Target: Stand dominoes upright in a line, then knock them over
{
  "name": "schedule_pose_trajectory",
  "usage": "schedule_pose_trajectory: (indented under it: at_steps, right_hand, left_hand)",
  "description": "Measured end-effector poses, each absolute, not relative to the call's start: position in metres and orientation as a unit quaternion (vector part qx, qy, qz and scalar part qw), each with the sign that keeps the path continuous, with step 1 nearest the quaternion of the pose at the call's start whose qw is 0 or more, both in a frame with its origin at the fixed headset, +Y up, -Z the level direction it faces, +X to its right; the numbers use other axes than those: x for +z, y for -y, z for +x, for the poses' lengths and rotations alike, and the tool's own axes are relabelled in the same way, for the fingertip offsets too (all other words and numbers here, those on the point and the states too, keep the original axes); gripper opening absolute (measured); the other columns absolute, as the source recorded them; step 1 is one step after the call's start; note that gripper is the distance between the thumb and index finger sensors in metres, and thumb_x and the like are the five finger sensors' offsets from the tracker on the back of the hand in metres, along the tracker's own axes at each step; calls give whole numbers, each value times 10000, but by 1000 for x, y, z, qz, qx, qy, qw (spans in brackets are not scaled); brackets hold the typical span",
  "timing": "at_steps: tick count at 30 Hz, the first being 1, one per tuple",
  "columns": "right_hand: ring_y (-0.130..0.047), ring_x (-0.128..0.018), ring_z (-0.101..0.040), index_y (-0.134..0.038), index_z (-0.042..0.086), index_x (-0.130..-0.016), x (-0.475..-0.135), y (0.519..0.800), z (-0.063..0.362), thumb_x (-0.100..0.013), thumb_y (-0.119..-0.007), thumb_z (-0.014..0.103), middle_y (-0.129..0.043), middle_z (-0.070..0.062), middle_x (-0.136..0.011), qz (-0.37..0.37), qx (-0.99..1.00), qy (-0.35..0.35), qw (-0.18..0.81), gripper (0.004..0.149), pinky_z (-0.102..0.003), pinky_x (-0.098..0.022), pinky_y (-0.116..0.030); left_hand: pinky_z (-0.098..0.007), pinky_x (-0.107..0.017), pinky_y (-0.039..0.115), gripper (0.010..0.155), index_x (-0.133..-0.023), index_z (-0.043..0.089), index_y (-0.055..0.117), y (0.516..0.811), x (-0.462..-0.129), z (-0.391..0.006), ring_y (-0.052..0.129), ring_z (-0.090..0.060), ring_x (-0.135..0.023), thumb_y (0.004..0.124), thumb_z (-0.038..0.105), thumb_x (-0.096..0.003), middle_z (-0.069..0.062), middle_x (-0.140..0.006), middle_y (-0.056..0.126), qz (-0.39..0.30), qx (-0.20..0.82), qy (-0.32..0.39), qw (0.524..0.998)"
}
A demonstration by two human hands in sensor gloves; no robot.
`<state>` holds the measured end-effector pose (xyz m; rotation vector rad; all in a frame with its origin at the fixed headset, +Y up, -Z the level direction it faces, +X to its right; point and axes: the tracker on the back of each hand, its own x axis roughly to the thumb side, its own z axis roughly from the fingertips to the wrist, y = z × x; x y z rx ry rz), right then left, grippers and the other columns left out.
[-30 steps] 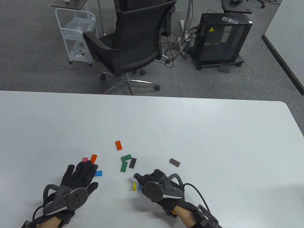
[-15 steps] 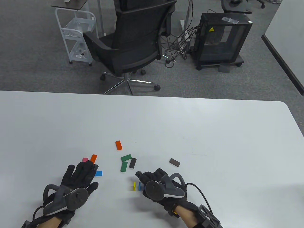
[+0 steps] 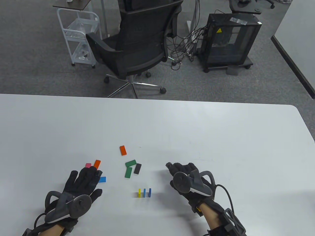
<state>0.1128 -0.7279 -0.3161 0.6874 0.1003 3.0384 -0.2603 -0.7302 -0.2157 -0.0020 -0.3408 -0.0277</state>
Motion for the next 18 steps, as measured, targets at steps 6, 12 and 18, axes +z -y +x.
schedule_pose_trajectory:
  at_steps: [6, 12, 18]
  right_hand:
    - [-731, -973, -318, -498, 233, -1137, -342, 739, 123, -539, -760, 415, -614, -106, -1119, 175, 983, -61, -6, 677, -552, -793, -455]
    - [-745, -961, -309, -519, 243, -1129, -361, 750, 118, -541, -760, 410, -640, -97, -1105, 152, 983, -92, -35, 657, -550, -793, -458]
    - [-788, -906, -275, -549, 253, -1119, -373, 758, 111, -540, -766, 413, -687, -76, -1064, 133, 982, -116, -64, 639, -544, -784, -486]
  left_hand:
    - [-554, -883, 242, 691, -1272, 182, 372, 730, -216, -260, 390, -376, -1217, 367, 546, -684, -112, -1338, 382, -3, -14, 169, 986]
    - [-555, -883, 241, 691, -1272, 183, 370, 731, -216, -260, 390, -377, -1217, 367, 545, -684, -110, -1338, 382, -4, -13, 168, 986]
    - [-553, -884, 242, 690, -1271, 184, 373, 731, -216, -260, 393, -377, -1217, 368, 546, -683, -111, -1337, 384, -5, -13, 168, 986]
